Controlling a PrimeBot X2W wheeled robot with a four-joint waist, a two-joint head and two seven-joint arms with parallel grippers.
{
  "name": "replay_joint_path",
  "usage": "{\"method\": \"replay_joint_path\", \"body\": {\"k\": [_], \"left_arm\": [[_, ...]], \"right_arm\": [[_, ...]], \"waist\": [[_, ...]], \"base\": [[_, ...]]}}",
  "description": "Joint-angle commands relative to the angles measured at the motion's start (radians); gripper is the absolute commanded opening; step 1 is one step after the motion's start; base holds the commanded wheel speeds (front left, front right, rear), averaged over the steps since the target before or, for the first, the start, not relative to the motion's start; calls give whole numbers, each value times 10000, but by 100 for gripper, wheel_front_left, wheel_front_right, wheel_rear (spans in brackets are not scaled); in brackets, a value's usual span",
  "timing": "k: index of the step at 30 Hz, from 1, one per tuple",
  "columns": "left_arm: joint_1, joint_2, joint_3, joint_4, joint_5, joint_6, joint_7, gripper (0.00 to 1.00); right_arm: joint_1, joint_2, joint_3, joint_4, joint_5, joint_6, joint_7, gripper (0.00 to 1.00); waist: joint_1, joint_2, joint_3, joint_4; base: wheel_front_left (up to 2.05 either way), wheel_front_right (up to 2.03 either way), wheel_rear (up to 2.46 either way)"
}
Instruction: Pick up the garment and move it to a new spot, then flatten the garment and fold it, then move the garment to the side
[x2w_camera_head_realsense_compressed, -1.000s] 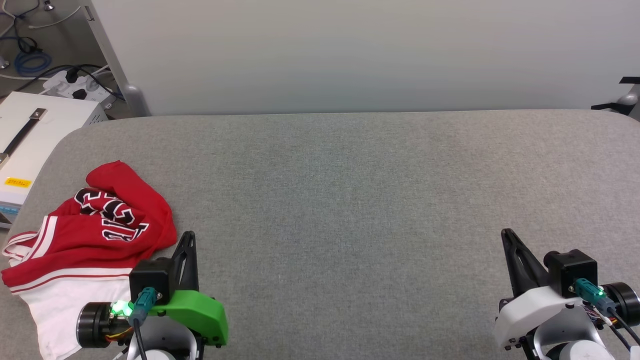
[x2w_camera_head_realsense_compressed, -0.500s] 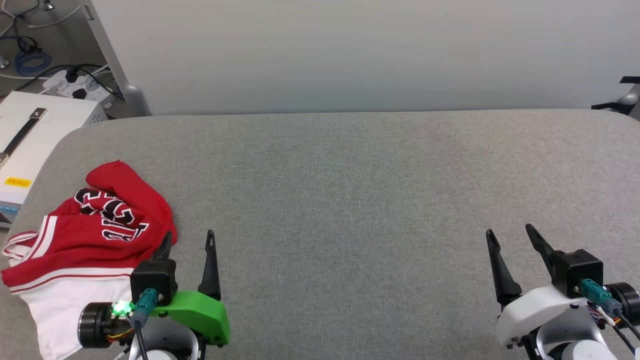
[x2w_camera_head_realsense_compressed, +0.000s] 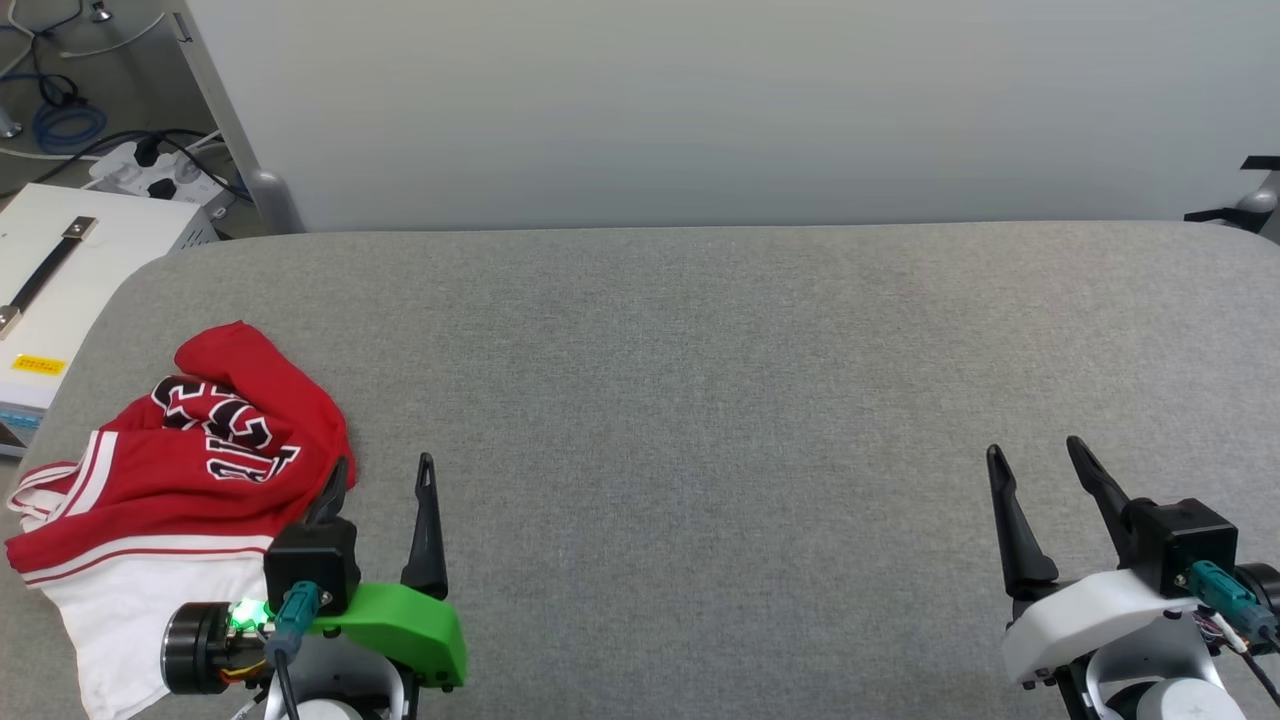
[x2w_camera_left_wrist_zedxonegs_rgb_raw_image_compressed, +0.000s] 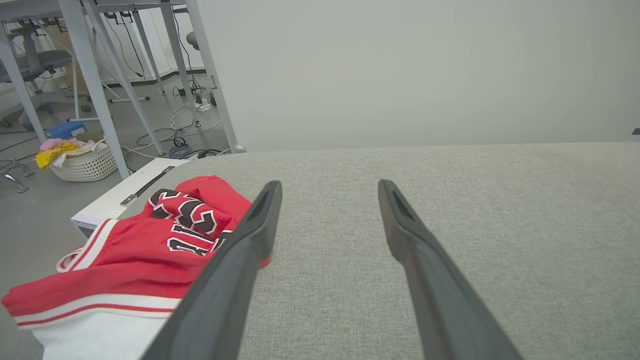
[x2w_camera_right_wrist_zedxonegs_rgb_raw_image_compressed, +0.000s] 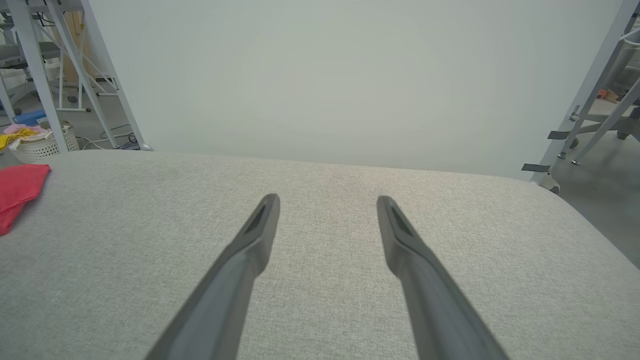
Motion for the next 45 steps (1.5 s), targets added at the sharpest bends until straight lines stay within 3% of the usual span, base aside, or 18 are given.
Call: {"method": "replay_joint_path", "body": {"k": [1, 45], "left_arm": [[-67, -9, -34, -41, -40, 110, -106, 100], [58, -25, -599, -195, -54, 586, -1038, 100]], "right_arm": [[106, 1, -41, -106, 146, -2, -110, 100], [578, 4, -52, -510, 1282, -4, -1029, 100]], "waist": [[0, -1, -8, 1], [0, -1, -254, 105]], "base": [[0, 0, 0], [0, 0, 0]]}}
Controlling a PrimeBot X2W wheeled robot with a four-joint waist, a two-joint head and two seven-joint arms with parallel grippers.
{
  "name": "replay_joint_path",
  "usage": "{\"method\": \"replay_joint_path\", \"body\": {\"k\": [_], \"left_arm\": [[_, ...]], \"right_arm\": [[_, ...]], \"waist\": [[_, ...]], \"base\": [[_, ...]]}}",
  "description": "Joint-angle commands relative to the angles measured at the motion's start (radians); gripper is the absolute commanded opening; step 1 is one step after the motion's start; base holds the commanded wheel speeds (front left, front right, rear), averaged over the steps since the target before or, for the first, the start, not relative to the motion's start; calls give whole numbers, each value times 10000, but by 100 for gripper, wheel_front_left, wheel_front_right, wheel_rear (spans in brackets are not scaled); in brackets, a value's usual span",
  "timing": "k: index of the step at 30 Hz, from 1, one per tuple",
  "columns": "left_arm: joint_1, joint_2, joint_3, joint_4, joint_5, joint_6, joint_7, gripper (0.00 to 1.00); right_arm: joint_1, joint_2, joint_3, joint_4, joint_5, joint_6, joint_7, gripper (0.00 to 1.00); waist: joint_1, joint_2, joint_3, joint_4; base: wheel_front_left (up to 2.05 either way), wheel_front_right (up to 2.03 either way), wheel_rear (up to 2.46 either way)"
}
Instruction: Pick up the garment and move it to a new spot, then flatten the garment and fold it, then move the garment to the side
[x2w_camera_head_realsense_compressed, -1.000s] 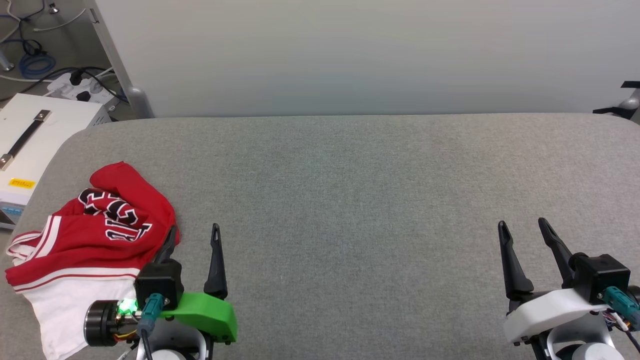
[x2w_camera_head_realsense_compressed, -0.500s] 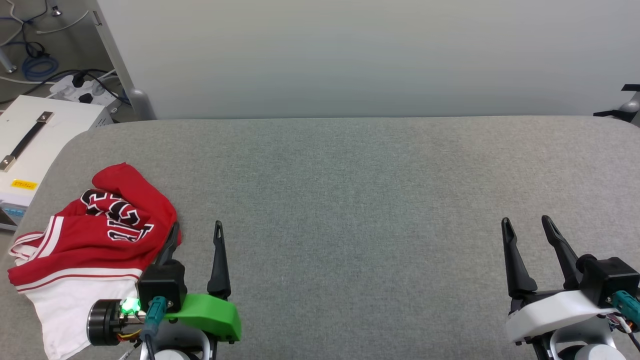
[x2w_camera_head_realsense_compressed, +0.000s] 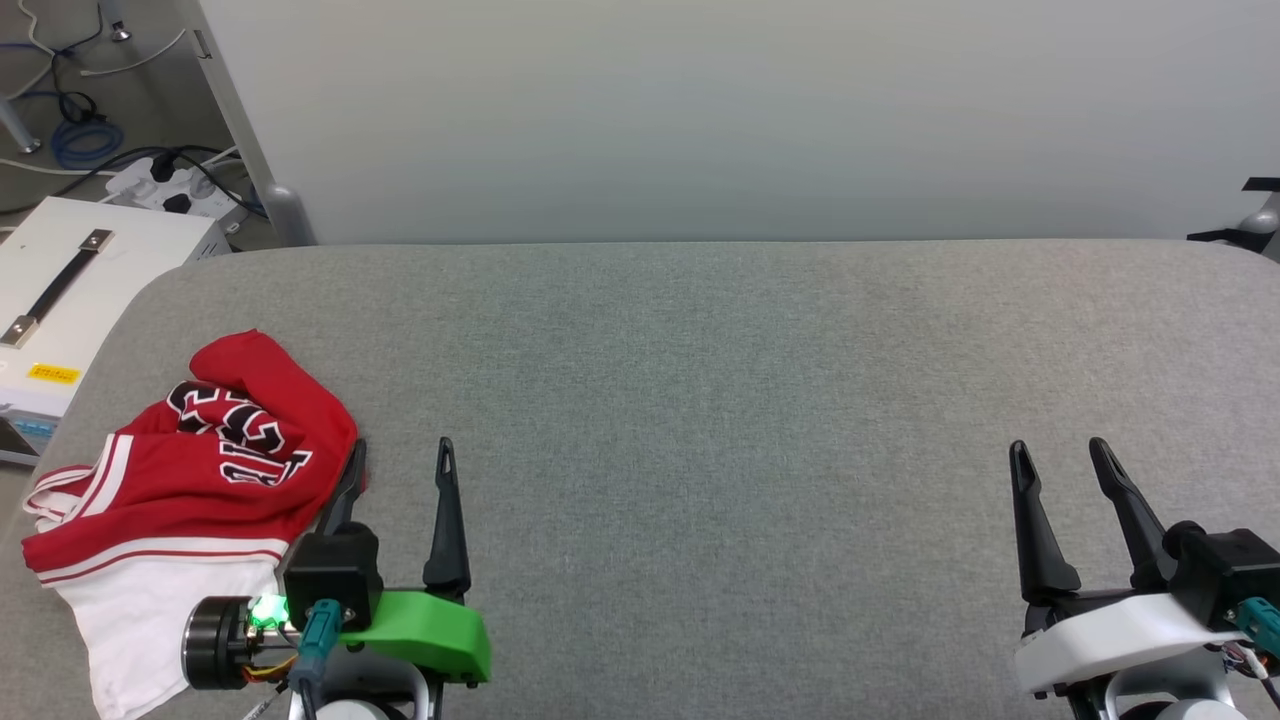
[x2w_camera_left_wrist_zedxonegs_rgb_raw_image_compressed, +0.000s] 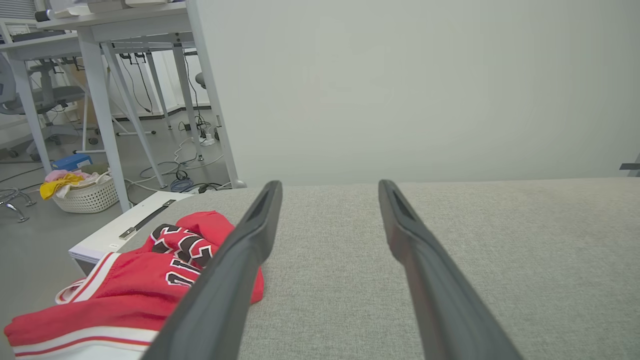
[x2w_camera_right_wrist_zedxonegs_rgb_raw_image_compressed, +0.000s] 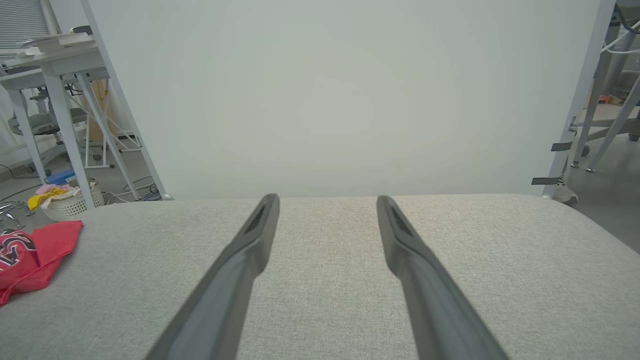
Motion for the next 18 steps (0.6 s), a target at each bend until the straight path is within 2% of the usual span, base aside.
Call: {"method": "replay_joint_path", "body": {"k": [1, 18], "left_arm": [[57, -25, -25, -50, -39, 80, -90, 100], [112, -31, -204, -34, -79, 236, -439, 100]], "right_arm": [[172, 2, -23, -78, 166, -4, -127, 100], [317, 3, -22, -144, 425, -5, -471, 100]], "waist": [[0, -1, -7, 3], [0, -1, -4, 21]], "base": [[0, 0, 0], [0, 0, 0]]}}
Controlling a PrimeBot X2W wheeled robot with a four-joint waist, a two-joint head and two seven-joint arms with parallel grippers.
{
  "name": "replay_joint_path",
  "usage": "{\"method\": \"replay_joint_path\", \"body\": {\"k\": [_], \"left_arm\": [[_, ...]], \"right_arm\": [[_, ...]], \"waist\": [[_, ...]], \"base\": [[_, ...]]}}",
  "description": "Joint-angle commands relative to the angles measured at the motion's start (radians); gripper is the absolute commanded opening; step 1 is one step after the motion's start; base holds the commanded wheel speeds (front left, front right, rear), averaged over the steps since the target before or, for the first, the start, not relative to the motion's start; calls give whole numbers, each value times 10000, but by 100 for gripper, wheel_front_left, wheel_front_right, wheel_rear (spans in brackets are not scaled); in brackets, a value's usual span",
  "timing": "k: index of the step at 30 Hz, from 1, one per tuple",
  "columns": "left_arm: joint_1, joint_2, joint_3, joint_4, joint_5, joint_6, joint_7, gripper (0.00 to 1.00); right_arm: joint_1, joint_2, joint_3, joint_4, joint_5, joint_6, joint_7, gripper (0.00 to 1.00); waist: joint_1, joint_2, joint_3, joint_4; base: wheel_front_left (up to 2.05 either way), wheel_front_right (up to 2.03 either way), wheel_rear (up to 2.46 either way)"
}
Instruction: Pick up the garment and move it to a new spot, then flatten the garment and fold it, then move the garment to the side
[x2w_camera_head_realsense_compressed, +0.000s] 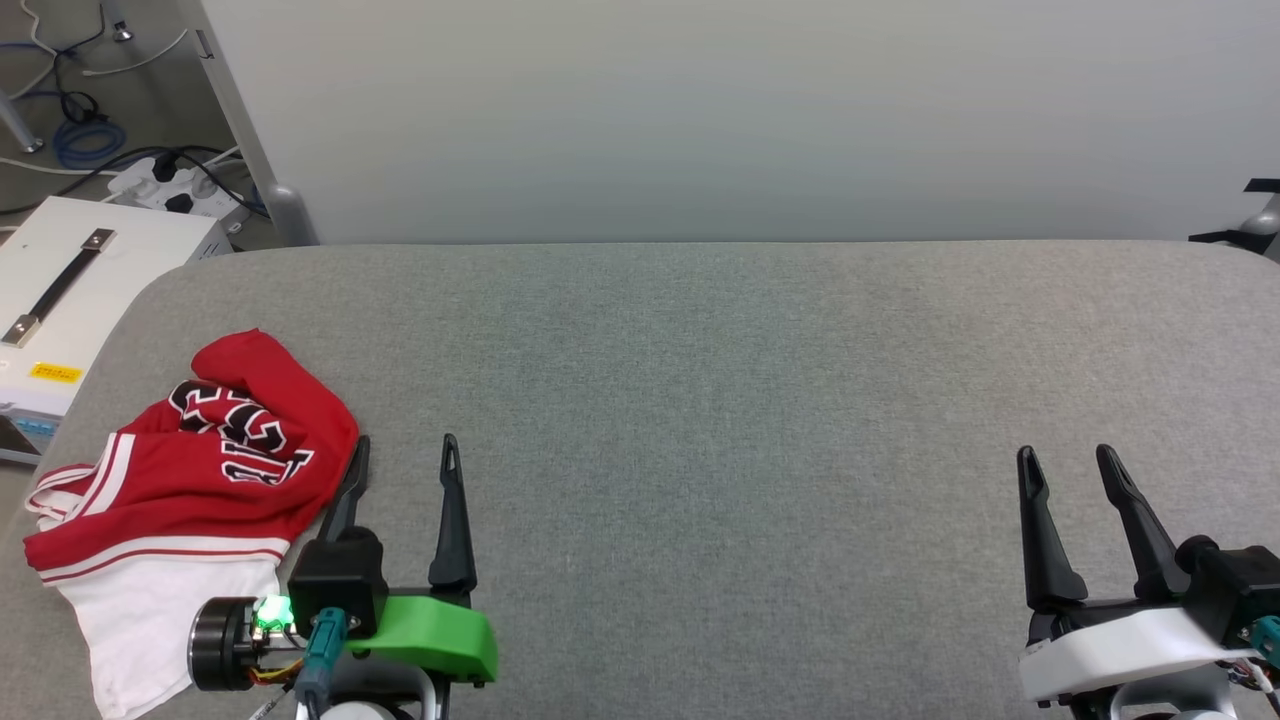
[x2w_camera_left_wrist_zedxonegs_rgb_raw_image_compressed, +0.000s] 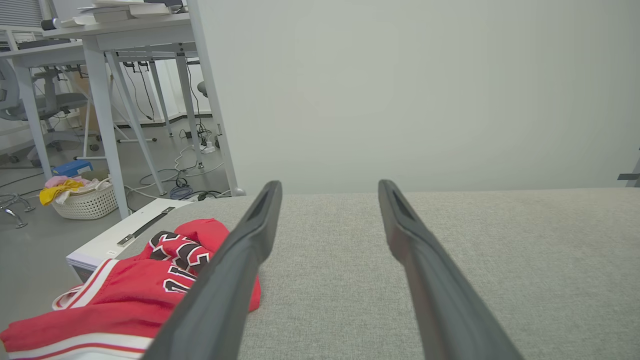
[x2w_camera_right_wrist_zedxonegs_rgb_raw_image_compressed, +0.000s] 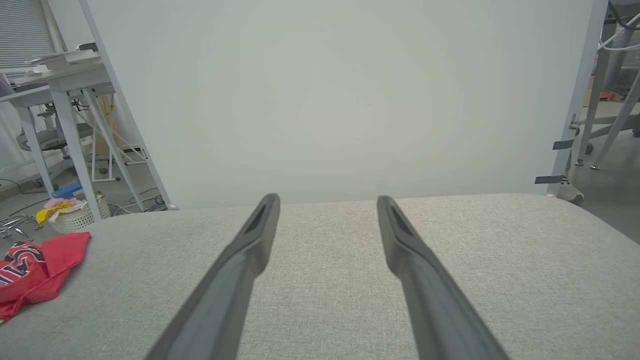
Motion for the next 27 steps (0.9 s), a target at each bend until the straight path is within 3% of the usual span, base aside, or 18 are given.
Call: {"method": "replay_joint_path", "body": {"k": [1, 27], "left_arm": [[100, -29, -46, -24, -5, 65, -111, 100], [222, -38, -331, 40, -17, 101, -648, 100]], "right_arm": [[135, 1, -16, -98, 79, -5, -135, 100], [429, 3, 81, -244, 288, -7, -665, 100]], "waist": [[0, -1, 7, 5], [0, -1, -67, 48]], "base": [[0, 0, 0], [0, 0, 0]]}}
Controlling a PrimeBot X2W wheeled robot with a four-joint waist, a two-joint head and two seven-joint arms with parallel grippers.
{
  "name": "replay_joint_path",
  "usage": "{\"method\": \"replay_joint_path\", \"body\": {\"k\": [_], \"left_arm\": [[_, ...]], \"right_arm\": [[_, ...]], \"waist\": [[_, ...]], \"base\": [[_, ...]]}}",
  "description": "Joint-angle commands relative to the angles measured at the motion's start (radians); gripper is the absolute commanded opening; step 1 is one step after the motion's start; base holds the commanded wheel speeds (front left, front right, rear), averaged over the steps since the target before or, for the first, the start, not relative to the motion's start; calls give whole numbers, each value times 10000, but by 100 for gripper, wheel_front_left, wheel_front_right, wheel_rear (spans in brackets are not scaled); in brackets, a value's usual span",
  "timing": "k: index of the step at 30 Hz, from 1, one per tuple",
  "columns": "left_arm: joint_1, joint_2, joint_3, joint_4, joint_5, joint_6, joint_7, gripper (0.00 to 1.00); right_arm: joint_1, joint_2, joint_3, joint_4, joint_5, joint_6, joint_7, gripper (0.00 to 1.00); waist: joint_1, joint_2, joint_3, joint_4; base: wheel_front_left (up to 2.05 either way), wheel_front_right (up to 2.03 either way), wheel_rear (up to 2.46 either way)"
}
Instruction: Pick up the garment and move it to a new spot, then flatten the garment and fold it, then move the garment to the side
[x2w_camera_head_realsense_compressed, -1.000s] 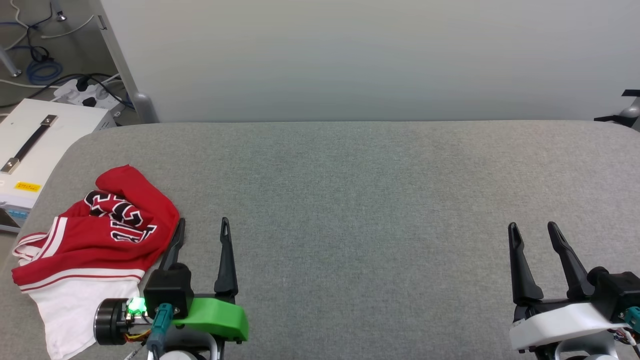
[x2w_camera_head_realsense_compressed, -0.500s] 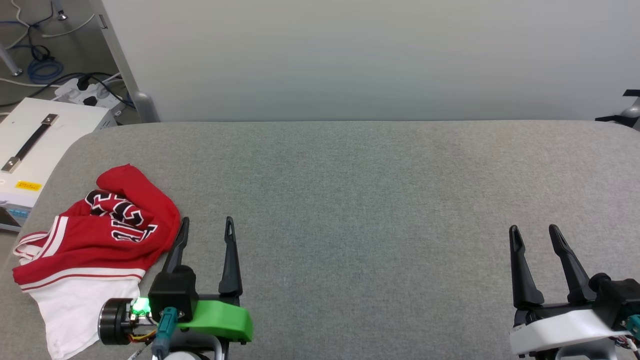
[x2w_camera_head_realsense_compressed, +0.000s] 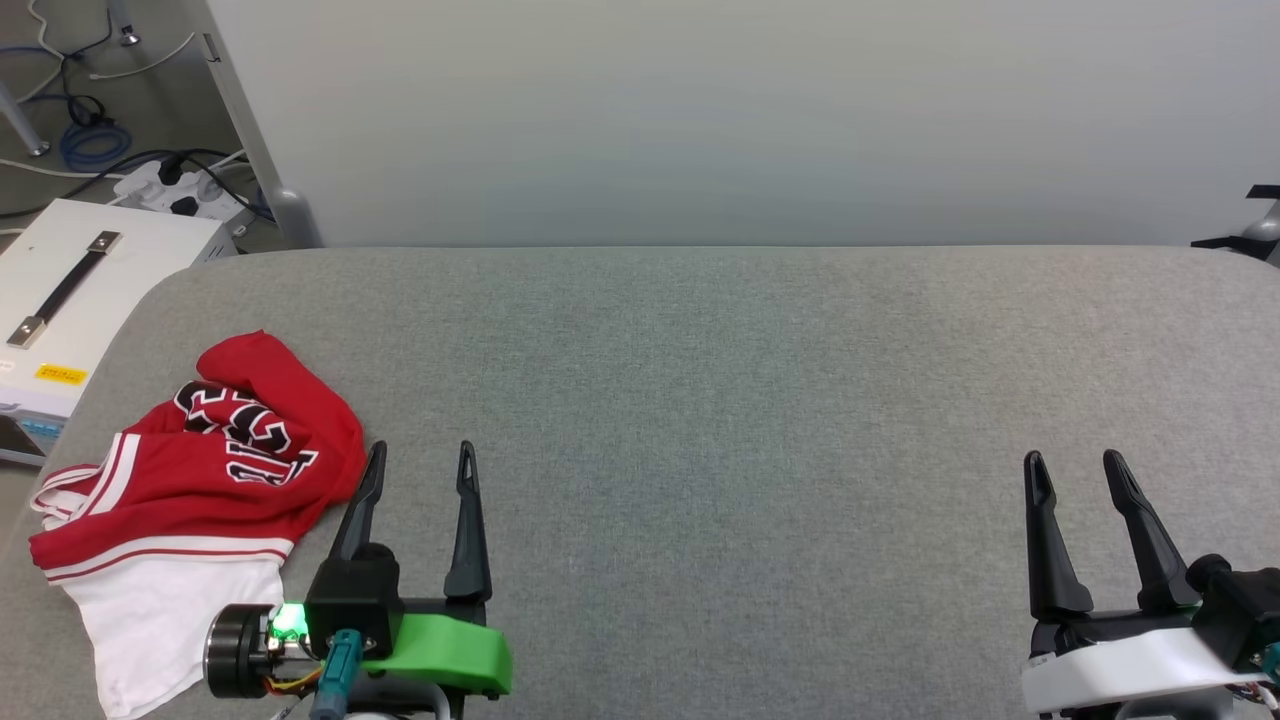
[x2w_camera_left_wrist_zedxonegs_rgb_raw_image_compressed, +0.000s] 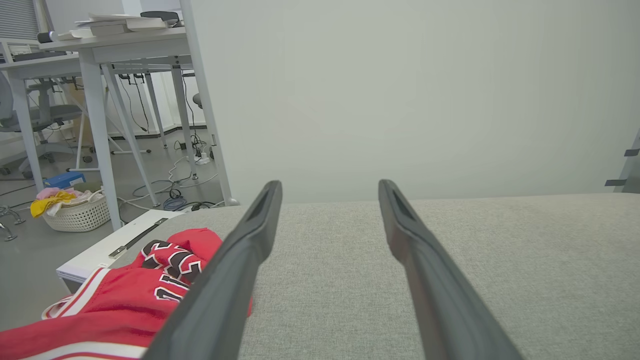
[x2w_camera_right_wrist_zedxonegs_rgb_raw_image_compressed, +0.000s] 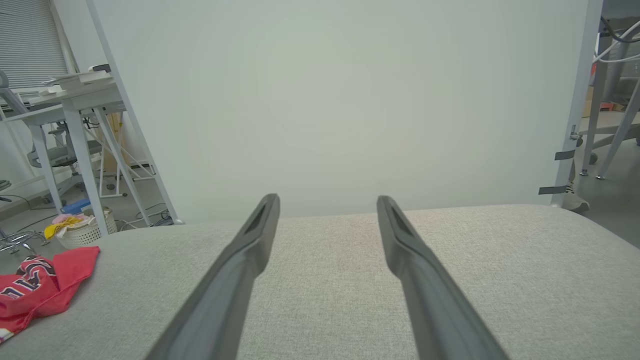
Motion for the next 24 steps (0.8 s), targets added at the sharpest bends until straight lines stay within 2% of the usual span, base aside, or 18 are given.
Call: {"method": "replay_joint_path", "body": {"k": [1, 24], "left_arm": [[110, -33, -44, 17, -20, 62, -127, 100], [112, -36, -124, 244, -3, 110, -318, 100]], "right_arm": [[197, 1, 24, -82, 129, -7, -106, 100], [278, 1, 103, 43, 132, -7, -295, 100]], "waist": [[0, 0, -9, 2], [0, 0, 83, 33]], "base": [[0, 0, 0], [0, 0, 0]]}}
